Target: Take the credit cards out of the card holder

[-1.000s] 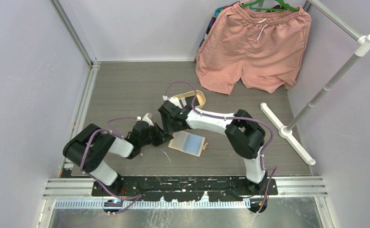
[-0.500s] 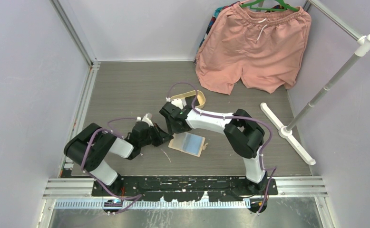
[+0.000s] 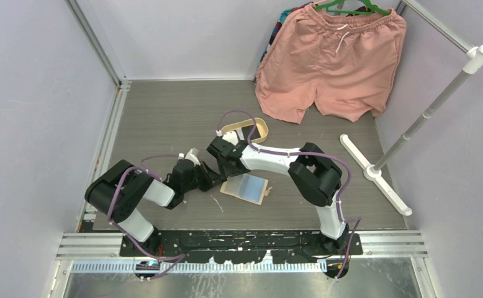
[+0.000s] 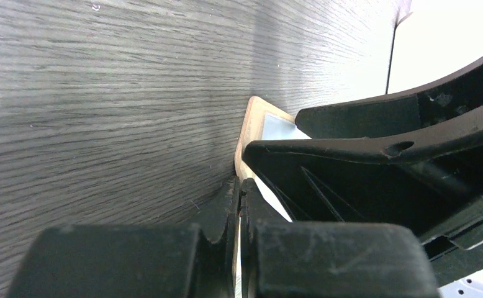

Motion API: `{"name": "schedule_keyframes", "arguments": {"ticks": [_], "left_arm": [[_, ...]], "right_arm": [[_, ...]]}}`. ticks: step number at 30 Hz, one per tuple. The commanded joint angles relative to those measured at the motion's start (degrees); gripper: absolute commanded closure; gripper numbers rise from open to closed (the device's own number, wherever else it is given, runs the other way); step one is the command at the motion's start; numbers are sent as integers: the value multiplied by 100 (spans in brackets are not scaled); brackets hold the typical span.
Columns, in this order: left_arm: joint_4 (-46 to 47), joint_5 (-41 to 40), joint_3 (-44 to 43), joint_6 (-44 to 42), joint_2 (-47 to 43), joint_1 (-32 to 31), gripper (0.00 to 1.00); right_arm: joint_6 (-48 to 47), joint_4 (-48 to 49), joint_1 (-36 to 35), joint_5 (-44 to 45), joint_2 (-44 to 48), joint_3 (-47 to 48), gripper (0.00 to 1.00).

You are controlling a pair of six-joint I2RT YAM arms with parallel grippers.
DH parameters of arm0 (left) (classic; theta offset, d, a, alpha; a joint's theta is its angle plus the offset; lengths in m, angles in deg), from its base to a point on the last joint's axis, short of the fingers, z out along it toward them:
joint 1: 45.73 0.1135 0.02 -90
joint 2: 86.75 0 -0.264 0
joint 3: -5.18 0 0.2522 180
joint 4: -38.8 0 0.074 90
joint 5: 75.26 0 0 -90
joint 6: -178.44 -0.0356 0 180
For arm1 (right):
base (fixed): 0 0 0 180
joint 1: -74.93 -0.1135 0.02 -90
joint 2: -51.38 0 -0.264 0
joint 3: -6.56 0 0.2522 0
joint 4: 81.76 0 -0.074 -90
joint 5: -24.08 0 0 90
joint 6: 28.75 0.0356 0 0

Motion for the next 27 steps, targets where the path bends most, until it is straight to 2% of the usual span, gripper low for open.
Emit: {"name": "schedule_keyframes", "arguments": {"ticks": [1, 14, 21, 27], "left_arm": [[-1636, -498, 299, -326, 429, -48, 100], [-1654, -732, 120, -285, 626, -50, 100], [-1728, -925, 87, -261, 565, -46, 100], [-1926, -1177, 97, -212, 262, -37, 100]], "right_arm": [[-89, -367, -81, 492, 265, -230, 37], [-129, -790, -357, 833, 760, -773, 36], [-4, -990, -587, 771, 1066, -943, 36], [179, -1178, -653, 740, 1472, -1453, 36]]}}
